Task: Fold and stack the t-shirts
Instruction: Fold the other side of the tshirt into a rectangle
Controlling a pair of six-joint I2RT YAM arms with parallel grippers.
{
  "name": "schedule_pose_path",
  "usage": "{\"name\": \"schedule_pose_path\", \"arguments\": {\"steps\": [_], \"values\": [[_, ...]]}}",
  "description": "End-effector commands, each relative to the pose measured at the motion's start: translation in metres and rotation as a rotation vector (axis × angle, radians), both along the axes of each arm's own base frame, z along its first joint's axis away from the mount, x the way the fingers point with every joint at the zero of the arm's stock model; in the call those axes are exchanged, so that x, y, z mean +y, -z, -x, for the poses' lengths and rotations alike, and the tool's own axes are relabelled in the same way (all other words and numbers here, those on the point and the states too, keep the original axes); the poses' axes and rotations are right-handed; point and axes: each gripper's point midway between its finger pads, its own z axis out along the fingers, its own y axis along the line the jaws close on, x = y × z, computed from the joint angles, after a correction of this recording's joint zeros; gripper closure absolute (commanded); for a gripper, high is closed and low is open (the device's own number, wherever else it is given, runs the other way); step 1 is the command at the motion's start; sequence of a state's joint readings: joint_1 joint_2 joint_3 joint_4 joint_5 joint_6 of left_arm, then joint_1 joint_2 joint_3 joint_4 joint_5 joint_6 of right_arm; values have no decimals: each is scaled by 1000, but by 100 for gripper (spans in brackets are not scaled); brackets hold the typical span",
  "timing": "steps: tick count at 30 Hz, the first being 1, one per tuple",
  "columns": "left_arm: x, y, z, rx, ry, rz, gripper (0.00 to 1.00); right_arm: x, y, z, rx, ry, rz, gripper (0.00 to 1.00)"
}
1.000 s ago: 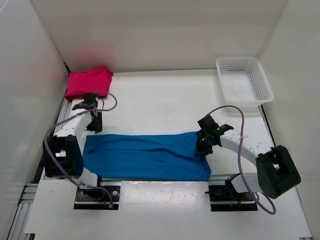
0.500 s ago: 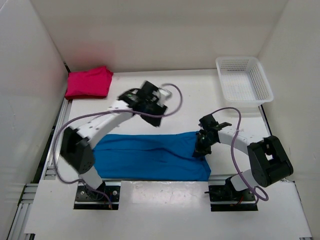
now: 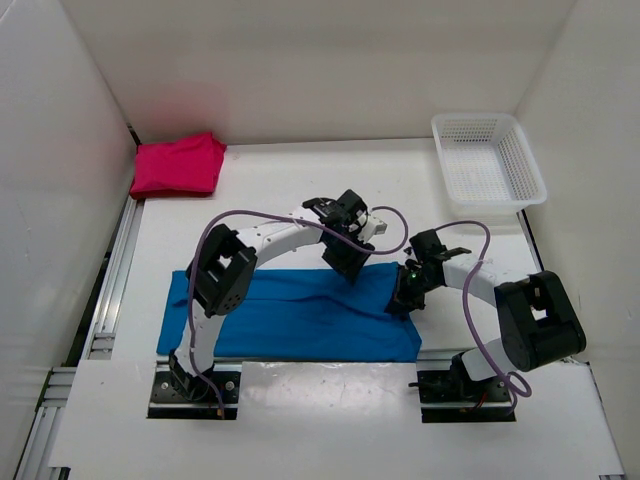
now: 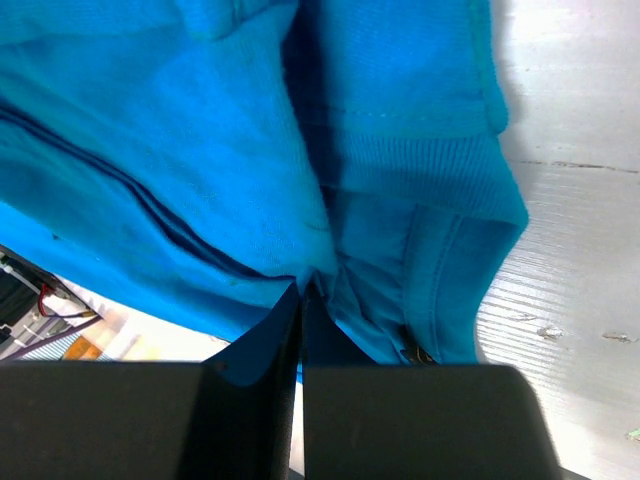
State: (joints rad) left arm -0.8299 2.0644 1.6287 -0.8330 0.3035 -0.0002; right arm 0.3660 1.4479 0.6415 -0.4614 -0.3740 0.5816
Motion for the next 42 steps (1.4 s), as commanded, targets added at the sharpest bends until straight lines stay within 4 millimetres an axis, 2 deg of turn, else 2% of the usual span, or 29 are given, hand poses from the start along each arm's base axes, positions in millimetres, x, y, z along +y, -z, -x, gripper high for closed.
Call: {"name": "schedule_pose_path", "arguments": {"steps": [1, 6, 10, 12, 13, 16, 20, 23, 26, 27, 31, 33, 35, 37, 41, 42], "values": [[-10, 1, -8, -23, 2, 21, 40, -6, 11, 2, 0, -2, 31, 100], [-9, 8, -4, -18, 8, 1, 40, -5, 11, 0, 0, -2, 31, 100], [-12, 4, -5, -18, 11, 14, 43, -4, 9, -3, -9, -2, 28, 100], [-15, 1, -5, -18, 14, 27, 49, -4, 9, -3, -9, -2, 28, 100], [-18, -2, -6, -17, 18, 40, 59, -4, 9, -3, -9, -2, 28, 100], [-18, -2, -6, -17, 18, 40, 75, -4, 9, -3, -9, -2, 28, 100], [-14, -1, -2, -3, 18, 25, 75, -4, 9, -3, -9, -2, 28, 100], [-11, 2, 3, 20, 22, 16, 90, -6, 8, -3, -12, 0, 36, 100], [-8, 2, 8, 43, 25, 4, 90, -6, 5, -4, -13, -8, 38, 100], [-10, -6, 4, 20, 21, 15, 90, -6, 5, -4, -13, -8, 38, 100], [-6, -39, 8, -6, 22, 44, 90, -6, -16, -14, -92, -8, 36, 100], [-5, -52, 9, -21, 22, 60, 90, -10, -24, -14, -127, -20, 59, 100], [5, -56, 17, -16, 22, 54, 90, -4, -32, -12, -163, -60, 55, 100], [10, -56, 24, -3, 25, 53, 90, 1, -37, -6, -189, -108, 48, 100], [28, -42, 46, 33, 35, 13, 90, -2, -26, 12, -171, -140, 75, 100], [37, -31, 53, 60, 34, -16, 90, -3, -23, 13, -168, -140, 76, 100]]}}
